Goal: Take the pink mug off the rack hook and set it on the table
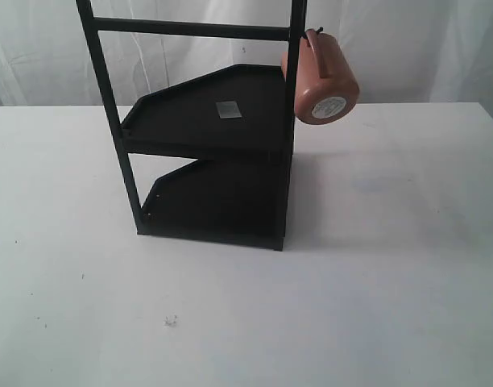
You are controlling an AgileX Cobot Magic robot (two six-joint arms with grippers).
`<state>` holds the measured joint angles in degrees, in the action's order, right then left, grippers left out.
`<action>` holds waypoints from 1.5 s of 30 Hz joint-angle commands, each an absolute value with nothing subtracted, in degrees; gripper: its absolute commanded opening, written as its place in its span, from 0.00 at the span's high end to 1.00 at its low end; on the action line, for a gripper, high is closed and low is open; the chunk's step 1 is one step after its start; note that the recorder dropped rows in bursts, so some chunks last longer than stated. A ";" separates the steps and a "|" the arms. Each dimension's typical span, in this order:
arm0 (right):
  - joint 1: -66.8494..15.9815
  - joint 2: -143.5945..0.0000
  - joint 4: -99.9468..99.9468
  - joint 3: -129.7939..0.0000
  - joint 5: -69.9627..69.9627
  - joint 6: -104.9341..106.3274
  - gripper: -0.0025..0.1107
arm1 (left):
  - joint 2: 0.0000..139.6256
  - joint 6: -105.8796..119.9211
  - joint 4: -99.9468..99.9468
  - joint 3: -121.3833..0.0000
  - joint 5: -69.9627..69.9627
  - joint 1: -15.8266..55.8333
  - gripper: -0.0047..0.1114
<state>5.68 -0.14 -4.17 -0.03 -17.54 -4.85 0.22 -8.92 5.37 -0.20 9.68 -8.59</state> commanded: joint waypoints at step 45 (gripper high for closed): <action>0.64 -44.07 -6.07 -14.48 -6.83 -29.49 0.98 | 0.00 -8.96 5.22 0.00 9.47 -8.36 0.96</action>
